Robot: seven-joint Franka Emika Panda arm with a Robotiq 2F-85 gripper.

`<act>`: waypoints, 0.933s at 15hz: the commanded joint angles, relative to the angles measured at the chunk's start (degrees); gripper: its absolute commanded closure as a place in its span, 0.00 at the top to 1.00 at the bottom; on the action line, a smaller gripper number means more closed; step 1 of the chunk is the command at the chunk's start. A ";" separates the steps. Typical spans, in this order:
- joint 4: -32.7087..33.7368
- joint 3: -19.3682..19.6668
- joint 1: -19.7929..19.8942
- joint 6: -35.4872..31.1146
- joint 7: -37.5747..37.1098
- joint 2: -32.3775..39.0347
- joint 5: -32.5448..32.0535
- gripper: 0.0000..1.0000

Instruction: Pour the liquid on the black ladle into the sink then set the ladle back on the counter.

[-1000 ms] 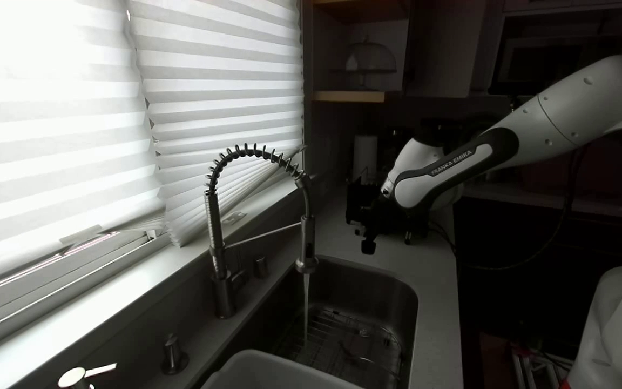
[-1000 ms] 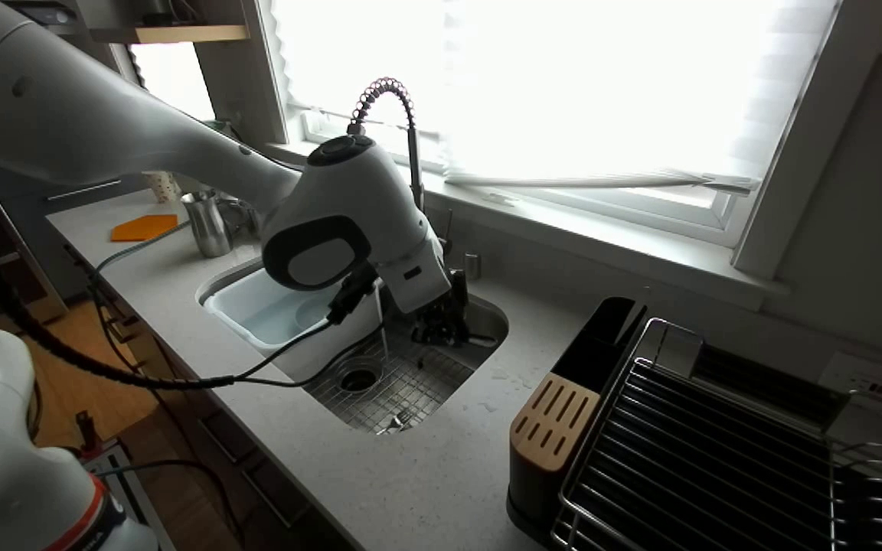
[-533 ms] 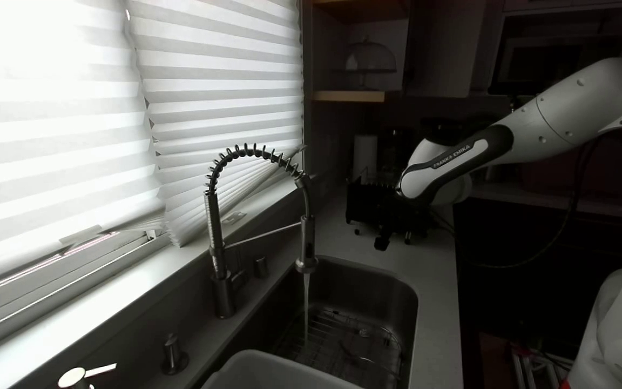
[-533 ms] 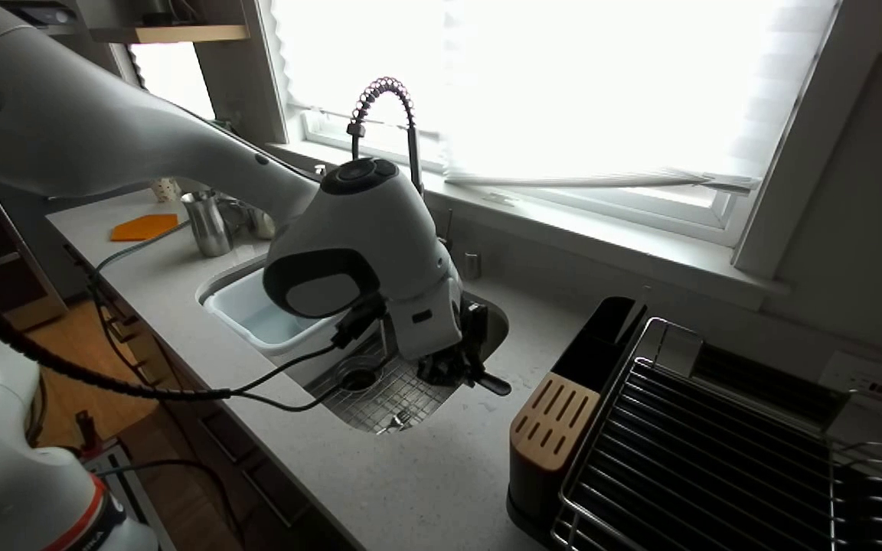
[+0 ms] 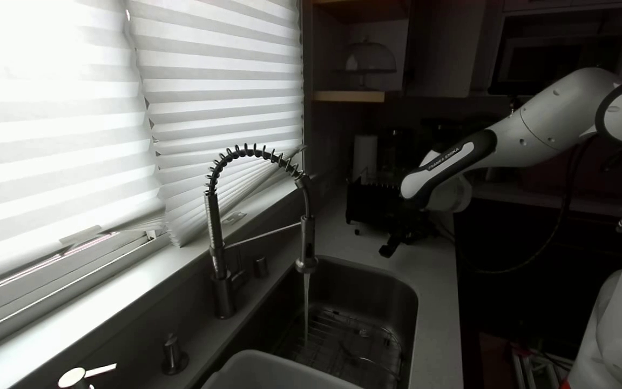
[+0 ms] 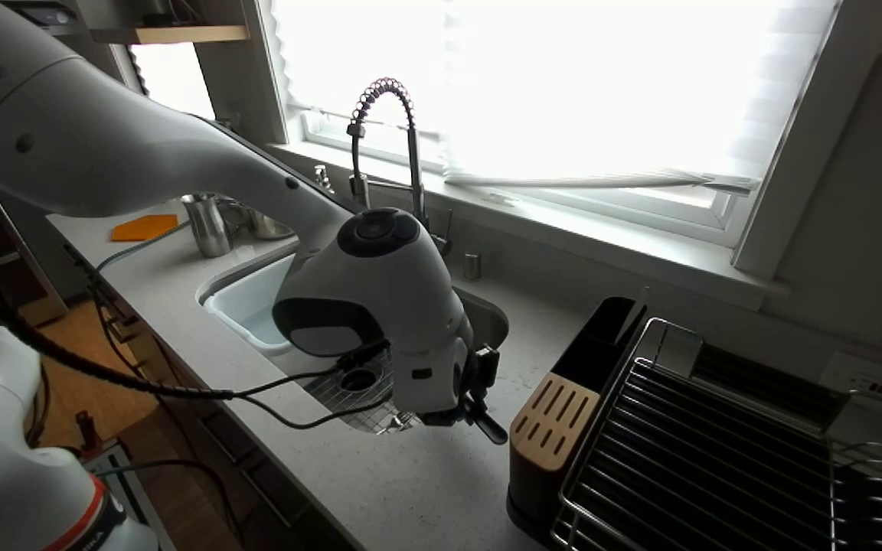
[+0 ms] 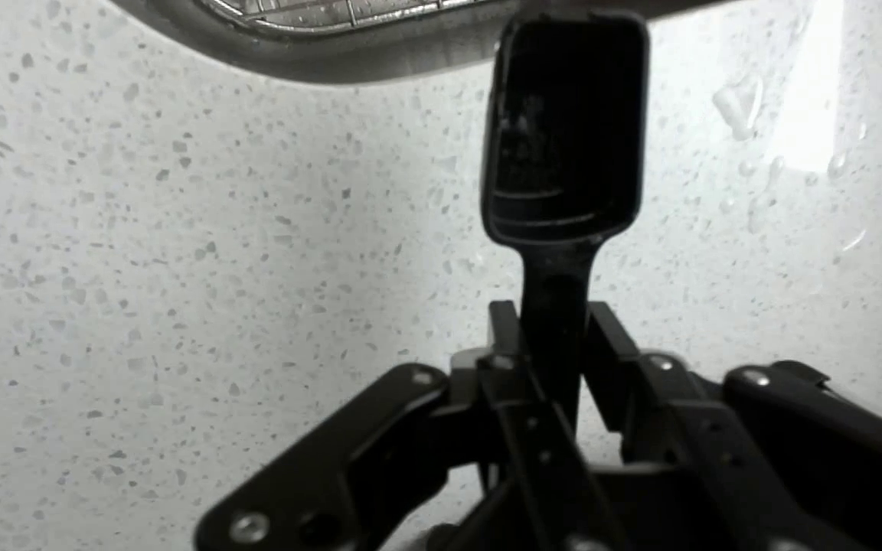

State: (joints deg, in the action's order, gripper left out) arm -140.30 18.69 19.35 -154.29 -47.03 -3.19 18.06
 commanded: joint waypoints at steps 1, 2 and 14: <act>0.71 1.12 1.01 1.40 -1.14 2.84 2.53 0.06; 0.72 1.39 1.18 1.52 -1.59 3.29 2.48 0.06; 0.89 3.17 2.04 2.59 -2.37 3.87 4.94 0.73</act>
State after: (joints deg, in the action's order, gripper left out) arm -139.76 21.54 20.96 -152.98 -49.38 1.67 21.49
